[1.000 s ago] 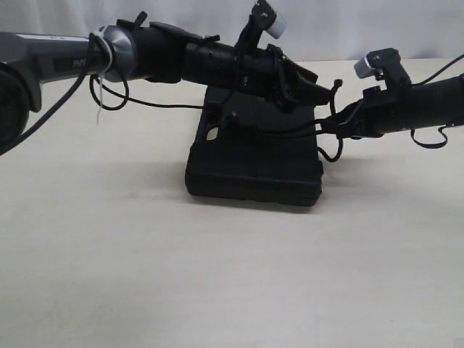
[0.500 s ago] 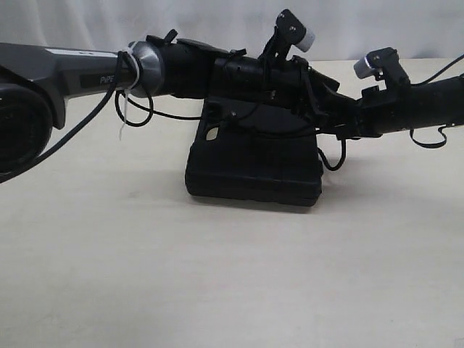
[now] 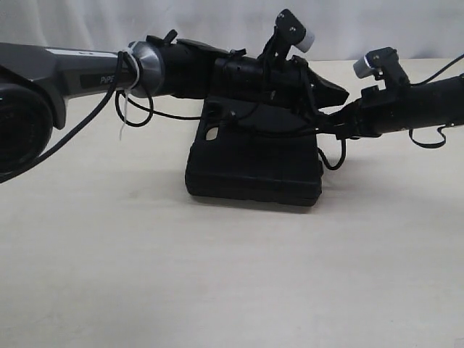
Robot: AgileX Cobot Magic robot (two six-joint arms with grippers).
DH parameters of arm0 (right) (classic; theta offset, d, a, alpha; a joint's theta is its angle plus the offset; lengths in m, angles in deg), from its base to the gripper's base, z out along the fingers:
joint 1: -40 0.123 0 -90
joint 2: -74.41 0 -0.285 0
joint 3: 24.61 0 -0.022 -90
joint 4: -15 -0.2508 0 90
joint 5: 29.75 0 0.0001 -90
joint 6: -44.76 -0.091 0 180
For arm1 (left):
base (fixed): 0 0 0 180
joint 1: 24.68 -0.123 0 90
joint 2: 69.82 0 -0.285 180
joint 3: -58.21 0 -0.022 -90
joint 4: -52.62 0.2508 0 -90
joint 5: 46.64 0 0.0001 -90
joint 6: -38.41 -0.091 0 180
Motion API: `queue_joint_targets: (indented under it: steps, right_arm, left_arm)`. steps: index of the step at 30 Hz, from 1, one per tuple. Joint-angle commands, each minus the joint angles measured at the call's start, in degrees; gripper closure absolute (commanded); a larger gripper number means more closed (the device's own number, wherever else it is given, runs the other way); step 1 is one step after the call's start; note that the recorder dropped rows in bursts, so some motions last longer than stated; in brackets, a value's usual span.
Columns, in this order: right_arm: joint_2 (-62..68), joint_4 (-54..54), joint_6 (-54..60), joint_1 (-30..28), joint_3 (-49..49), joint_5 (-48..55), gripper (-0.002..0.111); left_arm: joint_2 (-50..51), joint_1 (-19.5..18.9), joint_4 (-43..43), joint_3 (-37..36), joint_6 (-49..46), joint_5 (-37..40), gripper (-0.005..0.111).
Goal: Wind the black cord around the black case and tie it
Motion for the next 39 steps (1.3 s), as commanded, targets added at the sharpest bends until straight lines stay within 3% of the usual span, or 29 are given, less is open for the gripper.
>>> queue_joint_targets:
  steps: [1,6,11,15,26,32,39]
  right_arm:
    - [-0.2,-0.3,0.5,0.0,0.0,0.5,0.097]
    - [-0.2,-0.3,0.5,0.0,0.0,0.5,0.097]
    - [-0.2,-0.3,0.5,0.0,0.0,0.5,0.097]
    - [-0.2,-0.3,0.5,0.0,0.0,0.5,0.097]
    - [-0.2,-0.3,0.5,0.0,0.0,0.5,0.097]
    - [-0.2,-0.3,0.9,0.0,0.0,0.5,0.097]
    - [-0.2,1.9,0.9,0.0,0.0,-0.1,0.097]
  left_arm:
    - [-0.3,-0.8,-2.6,0.4,-0.5,1.1,0.107]
    - [-1.7,-3.2,2.7,0.4,-4.3,5.9,0.103]
    - [-1.9,-4.6,5.7,0.4,-11.9,18.6,0.072]
    - [-1.9,-3.0,10.2,0.4,-15.5,17.8,0.053]
    - [-1.9,1.7,9.7,0.4,-18.2,5.2,0.052]
    - [-1.9,1.7,7.3,0.4,-18.2,7.1,0.052]
    - [-1.9,0.1,-1.7,0.4,-18.2,12.1,0.052]
